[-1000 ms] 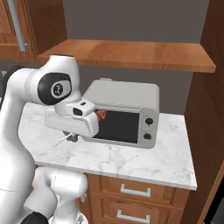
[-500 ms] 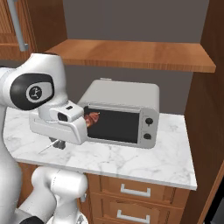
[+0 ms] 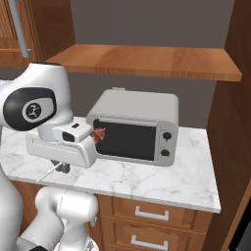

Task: Store the kebab skewer in the freezer for long-term storage. Close the freezer door after placing the cooked food.

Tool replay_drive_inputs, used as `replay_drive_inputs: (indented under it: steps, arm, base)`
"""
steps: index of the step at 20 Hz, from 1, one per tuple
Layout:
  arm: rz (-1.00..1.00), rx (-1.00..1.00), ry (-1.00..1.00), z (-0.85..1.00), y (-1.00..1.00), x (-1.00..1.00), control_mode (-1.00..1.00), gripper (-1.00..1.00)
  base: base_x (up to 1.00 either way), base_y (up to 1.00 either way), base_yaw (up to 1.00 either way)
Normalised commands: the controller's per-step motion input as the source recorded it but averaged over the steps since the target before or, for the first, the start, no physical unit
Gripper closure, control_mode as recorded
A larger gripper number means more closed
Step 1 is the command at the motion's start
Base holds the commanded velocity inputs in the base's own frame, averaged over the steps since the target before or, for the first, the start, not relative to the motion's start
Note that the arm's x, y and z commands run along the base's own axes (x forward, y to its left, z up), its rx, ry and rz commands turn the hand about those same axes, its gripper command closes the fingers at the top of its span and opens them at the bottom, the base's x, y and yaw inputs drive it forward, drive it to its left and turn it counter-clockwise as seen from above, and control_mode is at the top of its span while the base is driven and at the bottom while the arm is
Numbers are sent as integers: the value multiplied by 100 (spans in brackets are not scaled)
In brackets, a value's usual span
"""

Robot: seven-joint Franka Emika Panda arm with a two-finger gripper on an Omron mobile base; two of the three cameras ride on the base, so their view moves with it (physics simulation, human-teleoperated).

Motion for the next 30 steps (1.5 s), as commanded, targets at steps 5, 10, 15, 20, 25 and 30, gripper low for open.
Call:
replay_drive_inputs:
  steps: [5, 10, 15, 20, 25, 30]
  arm:
    - [0, 0, 0, 0, 0, 0, -100, 100]
    - [0, 0, 0, 0, 0, -3, 100, 100]
    - [0, 0, 0, 0, 0, 0, 100, 100]
    - [0, 0, 0, 0, 0, 0, 100, 100]
    - [0, 0, 0, 0, 0, 0, 100, 100]
    - [0, 0, 0, 0, 0, 0, 100, 100]
  base:
    - [0, 0, 0]
    - [-24, -6, 0]
    - [-65, -1, -1]
    - [-62, 0, 0]
    - [-72, 0, 0]
    - [-88, 0, 0]
